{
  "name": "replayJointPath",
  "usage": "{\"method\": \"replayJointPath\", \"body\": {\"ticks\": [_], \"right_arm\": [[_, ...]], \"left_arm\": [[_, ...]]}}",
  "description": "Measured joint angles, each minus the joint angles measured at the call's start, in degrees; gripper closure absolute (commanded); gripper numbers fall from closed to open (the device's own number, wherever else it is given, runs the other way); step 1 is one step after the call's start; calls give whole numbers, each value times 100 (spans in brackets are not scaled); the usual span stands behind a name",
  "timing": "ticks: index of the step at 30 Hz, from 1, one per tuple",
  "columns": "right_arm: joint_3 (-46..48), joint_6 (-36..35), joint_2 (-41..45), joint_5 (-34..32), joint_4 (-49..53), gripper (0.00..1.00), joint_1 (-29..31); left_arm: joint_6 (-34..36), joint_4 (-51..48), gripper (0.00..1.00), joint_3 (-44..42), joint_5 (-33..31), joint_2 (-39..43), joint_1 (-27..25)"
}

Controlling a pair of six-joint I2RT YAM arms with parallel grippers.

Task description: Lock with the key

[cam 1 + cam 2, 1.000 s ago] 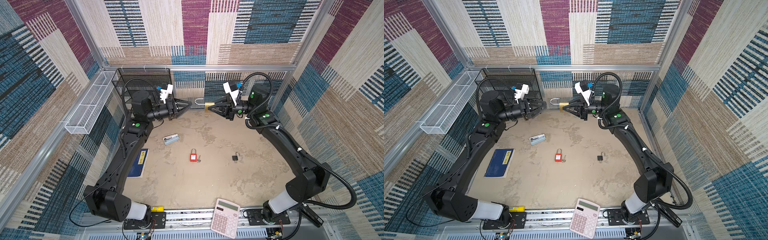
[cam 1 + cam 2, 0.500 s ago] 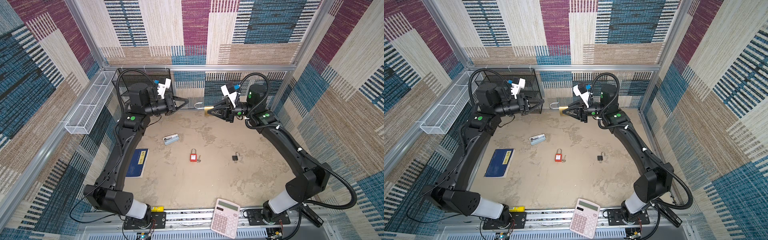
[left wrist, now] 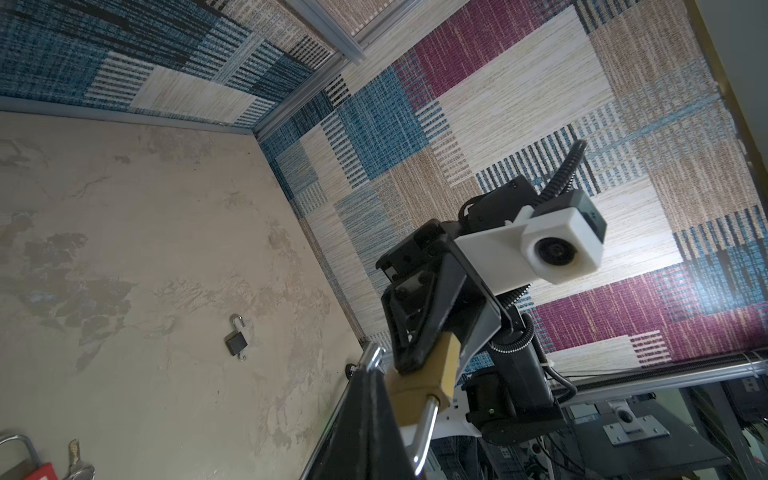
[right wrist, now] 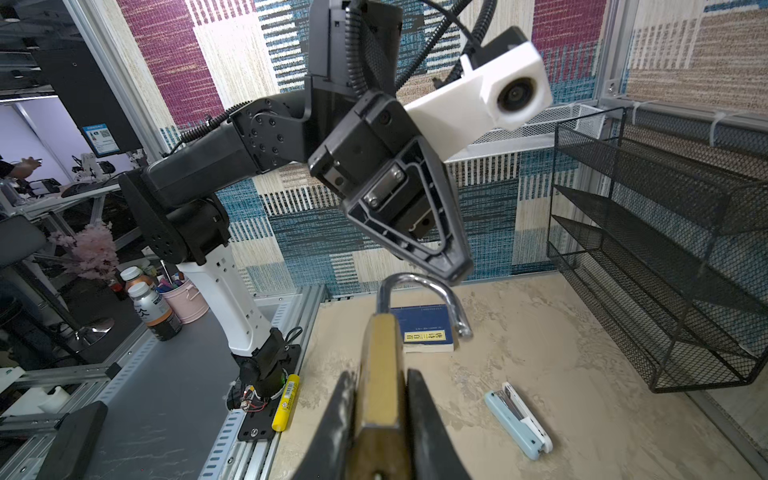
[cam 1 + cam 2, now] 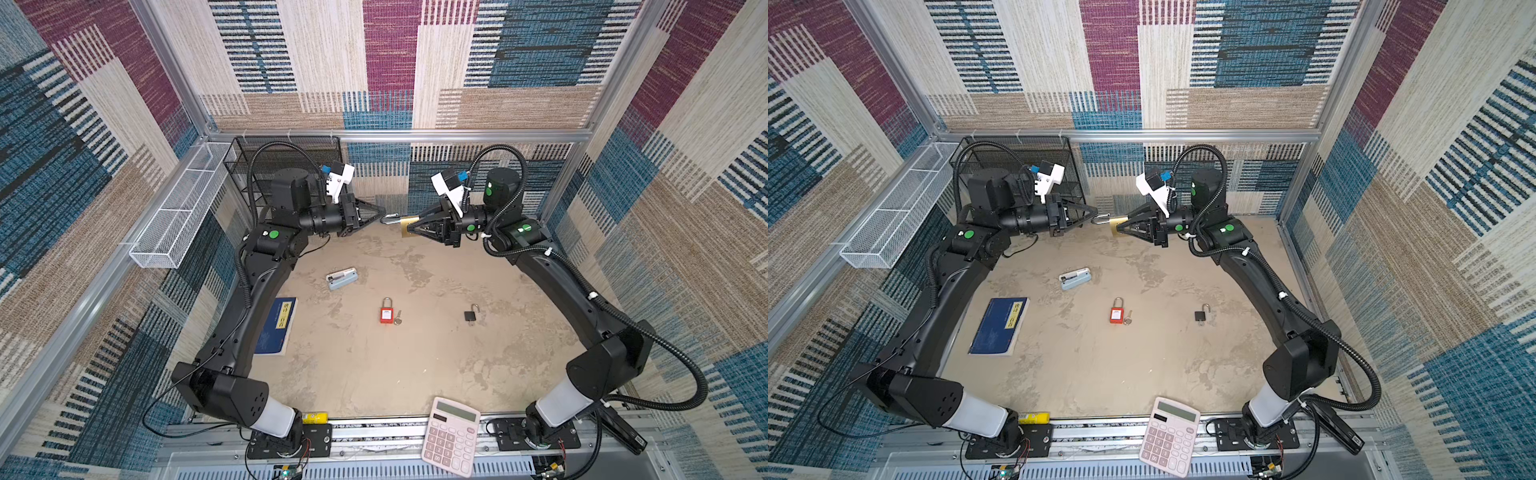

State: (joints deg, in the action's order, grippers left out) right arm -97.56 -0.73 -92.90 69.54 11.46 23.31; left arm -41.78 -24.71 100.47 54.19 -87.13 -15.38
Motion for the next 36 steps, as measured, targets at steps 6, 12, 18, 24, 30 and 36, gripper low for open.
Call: {"method": "replayJointPath", "body": {"ticks": [6, 12, 18, 24, 30, 36], "right_arm": [[-90, -98, -20, -13, 44, 100, 20], [-105, -129, -22, -142, 7, 100, 24], [-105, -129, 24, -269, -96, 100, 22], [-26, -127, 219, -234, -98, 100, -70], [164, 59, 439, -85, -267, 100, -243], [-109, 90, 378, 295, -199, 100, -245]], "left_arm": [[98, -197, 100, 9, 24, -74, -55], [120, -321, 100, 35, 197, -111, -157], [415, -693, 89, 26, 160, 7, -149], [817, -850, 73, 46, -9, 170, -68], [1386, -684, 70, -278, -149, 496, -66], [2173, 201, 65, -1427, -168, 1298, -162]]}}
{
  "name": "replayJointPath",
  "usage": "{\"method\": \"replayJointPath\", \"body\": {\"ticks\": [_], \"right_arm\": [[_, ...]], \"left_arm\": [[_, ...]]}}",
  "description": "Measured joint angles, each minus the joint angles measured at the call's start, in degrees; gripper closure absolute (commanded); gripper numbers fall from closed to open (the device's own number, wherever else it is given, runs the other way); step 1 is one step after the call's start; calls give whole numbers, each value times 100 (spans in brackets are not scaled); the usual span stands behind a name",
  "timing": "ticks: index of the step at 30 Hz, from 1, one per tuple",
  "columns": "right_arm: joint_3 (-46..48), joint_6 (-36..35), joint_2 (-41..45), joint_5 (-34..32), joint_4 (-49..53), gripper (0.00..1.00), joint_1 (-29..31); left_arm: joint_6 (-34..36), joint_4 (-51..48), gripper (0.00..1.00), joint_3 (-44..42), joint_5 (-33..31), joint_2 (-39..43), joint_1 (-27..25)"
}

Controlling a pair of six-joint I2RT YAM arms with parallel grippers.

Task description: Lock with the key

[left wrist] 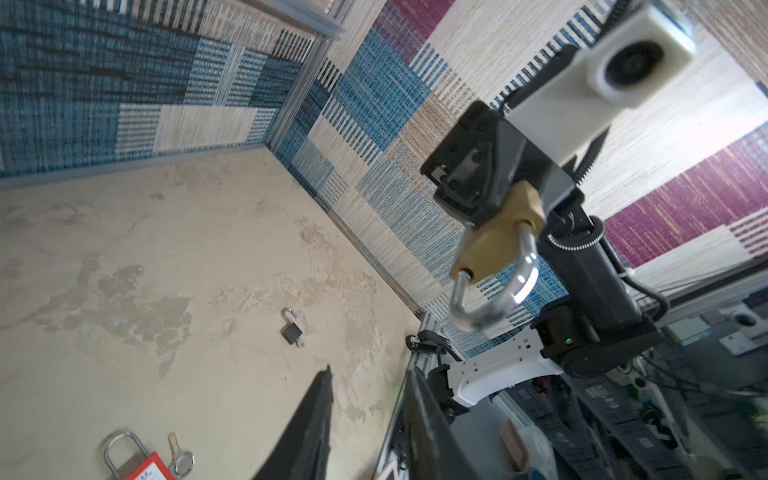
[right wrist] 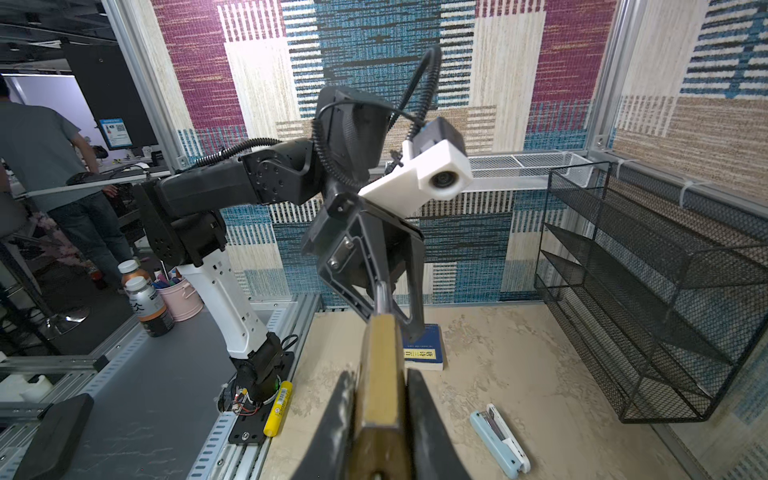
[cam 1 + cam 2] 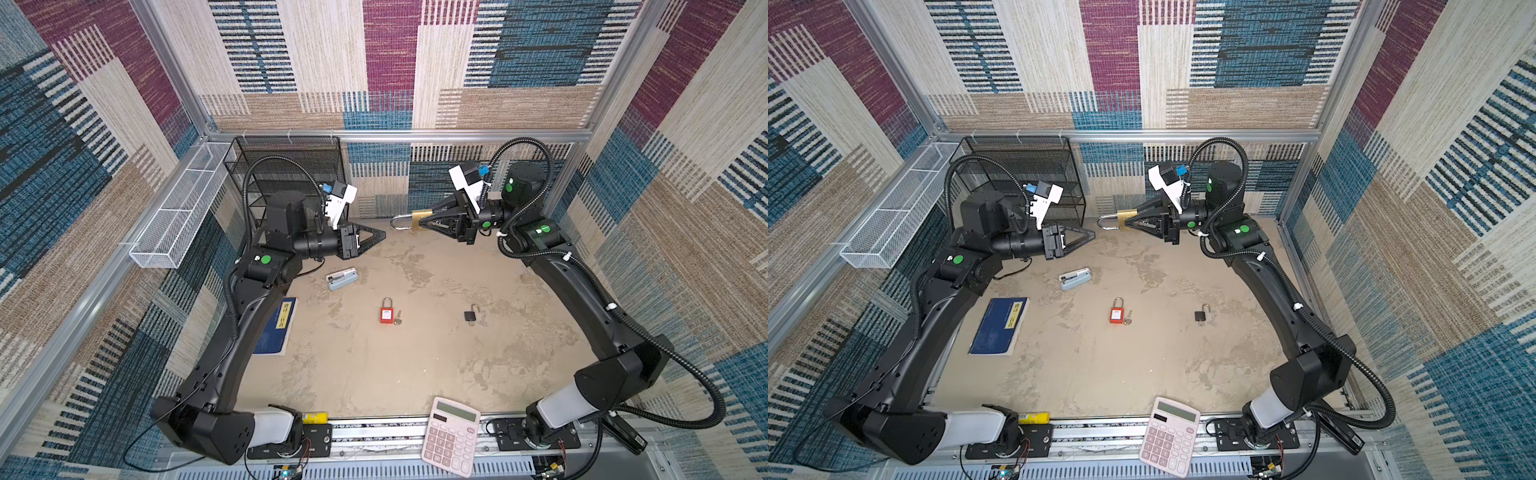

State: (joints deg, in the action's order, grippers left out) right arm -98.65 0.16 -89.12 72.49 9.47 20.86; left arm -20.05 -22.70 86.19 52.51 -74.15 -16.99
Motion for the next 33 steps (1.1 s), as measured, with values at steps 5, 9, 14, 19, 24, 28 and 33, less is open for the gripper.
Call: {"method": "replayJointPath", "body": {"ticks": [5, 9, 14, 19, 24, 28, 33], "right_arm": [[70, 0, 70, 83, 72, 100, -9], [103, 0, 168, 192, 94, 100, 9], [251, 31, 352, 240, 74, 100, 31], [260, 48, 374, 249, 90, 100, 44], [260, 70, 376, 295, 92, 100, 46], [260, 70, 391, 293, 103, 100, 50], [236, 114, 398, 295, 109, 100, 50]], "left_arm": [[754, 710, 65, -179, 229, 299, 0], [1054, 879, 66, -87, 542, 181, -22], [1220, 1086, 66, 0, 785, 118, -186], [1222, 1320, 66, 74, 909, -17, -415], [1202, 1412, 75, 136, 896, -105, -566], [1091, 1537, 84, 138, 763, -155, -568], [981, 1650, 85, 142, 743, -216, -568]]}}
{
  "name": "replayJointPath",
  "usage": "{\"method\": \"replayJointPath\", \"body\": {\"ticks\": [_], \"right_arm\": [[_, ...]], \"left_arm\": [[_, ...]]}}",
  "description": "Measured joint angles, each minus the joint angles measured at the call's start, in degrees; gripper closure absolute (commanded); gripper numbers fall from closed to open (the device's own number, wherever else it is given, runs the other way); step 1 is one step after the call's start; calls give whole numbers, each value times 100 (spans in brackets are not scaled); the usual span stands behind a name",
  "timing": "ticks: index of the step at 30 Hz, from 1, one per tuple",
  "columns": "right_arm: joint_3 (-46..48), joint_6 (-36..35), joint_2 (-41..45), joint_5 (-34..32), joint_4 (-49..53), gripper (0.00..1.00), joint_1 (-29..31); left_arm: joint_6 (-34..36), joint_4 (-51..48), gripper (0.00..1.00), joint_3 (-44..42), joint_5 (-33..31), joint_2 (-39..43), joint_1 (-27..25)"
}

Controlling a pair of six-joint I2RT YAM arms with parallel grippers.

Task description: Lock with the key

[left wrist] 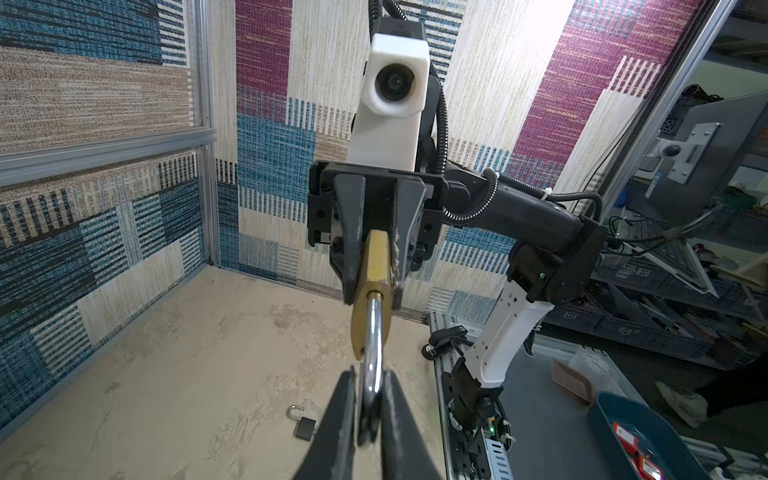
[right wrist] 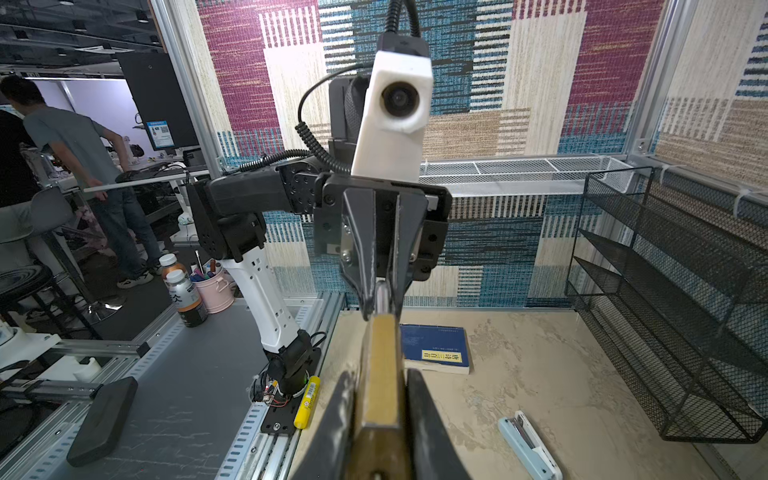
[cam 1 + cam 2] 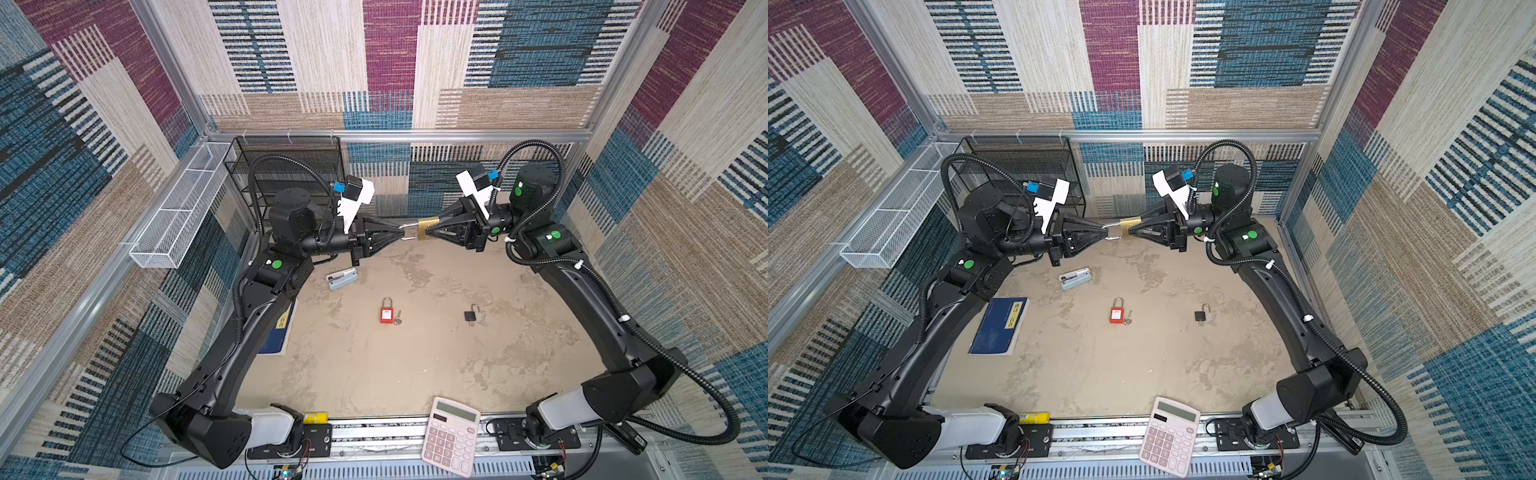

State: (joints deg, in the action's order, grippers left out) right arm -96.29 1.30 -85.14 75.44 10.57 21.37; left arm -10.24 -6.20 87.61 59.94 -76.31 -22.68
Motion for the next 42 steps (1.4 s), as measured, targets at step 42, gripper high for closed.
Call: {"method": "replayJointPath", "body": {"ticks": [42], "right_arm": [[66, 1318, -151, 267, -1239, 100, 114]], "left_arm": [[-284, 321, 100, 162, -11, -66, -157]]}}
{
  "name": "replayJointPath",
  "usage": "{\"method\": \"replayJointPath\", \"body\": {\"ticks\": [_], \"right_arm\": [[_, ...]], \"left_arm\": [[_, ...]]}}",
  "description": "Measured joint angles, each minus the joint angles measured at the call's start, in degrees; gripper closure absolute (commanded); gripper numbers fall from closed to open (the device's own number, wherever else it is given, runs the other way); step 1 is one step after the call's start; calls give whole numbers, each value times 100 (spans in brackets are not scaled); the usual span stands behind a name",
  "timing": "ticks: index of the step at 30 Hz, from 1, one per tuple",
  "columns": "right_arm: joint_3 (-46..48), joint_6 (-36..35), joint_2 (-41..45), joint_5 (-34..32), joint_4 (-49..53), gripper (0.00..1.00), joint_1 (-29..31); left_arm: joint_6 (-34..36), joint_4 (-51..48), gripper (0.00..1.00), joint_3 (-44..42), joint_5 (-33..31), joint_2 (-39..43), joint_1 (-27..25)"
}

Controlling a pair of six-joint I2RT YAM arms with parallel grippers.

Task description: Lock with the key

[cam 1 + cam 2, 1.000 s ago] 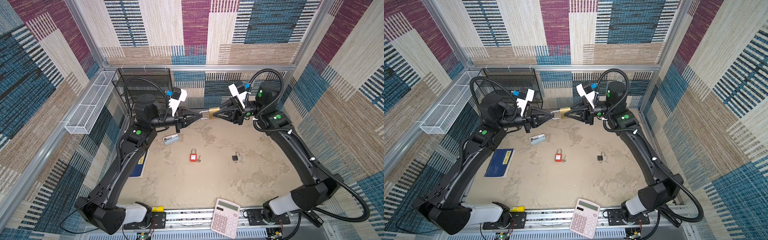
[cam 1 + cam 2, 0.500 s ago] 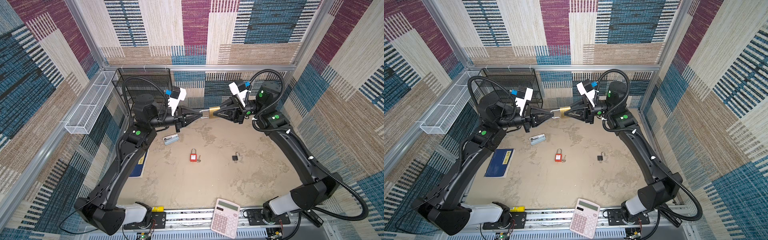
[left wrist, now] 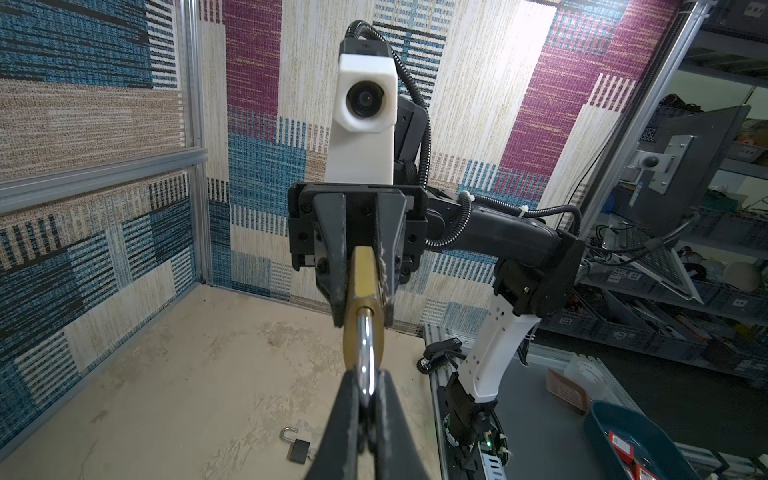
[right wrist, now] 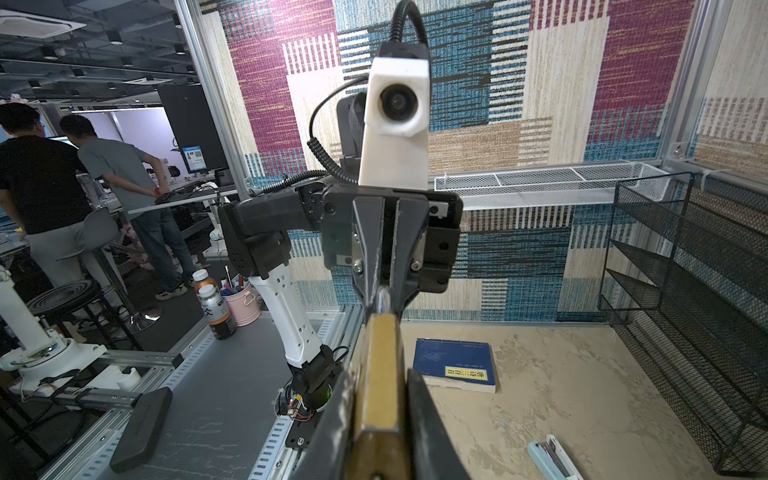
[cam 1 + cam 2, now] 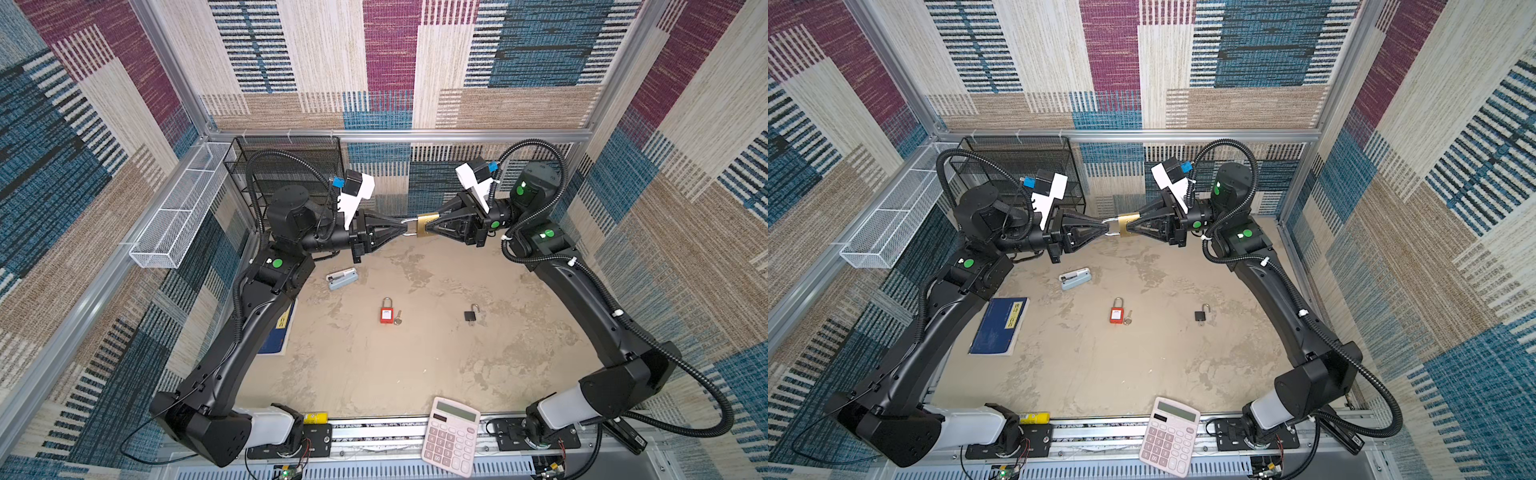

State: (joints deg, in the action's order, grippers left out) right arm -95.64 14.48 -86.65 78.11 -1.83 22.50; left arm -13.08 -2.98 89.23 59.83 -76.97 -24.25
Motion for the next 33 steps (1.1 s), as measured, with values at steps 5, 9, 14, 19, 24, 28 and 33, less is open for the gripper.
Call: {"method": "replayJointPath", "body": {"ticks": [5, 9, 14, 19, 24, 28, 33], "right_arm": [[33, 138, -7, -122, -181, 100, 48], [199, 297, 61, -306, -424, 100, 68], [352, 483, 151, -516, -748, 100, 94], [278, 562, 125, -538, -929, 100, 116], [-267, 356, -85, -422, -490, 100, 116], [-564, 101, -140, -345, -61, 100, 120], [-629, -129, -138, -330, 339, 100, 125]], "left_arm": [[-2, 101, 100, 4, -57, -28, 0], [-28, 229, 100, 22, -94, -101, 0], [-151, 553, 100, -22, -94, -122, -2], [-271, 811, 100, -22, -74, -146, -28], [-391, 1095, 100, -13, 0, -186, -28], [-498, 1150, 100, 79, 133, -208, -28], [-490, 911, 100, 142, 201, -225, -28]]}}
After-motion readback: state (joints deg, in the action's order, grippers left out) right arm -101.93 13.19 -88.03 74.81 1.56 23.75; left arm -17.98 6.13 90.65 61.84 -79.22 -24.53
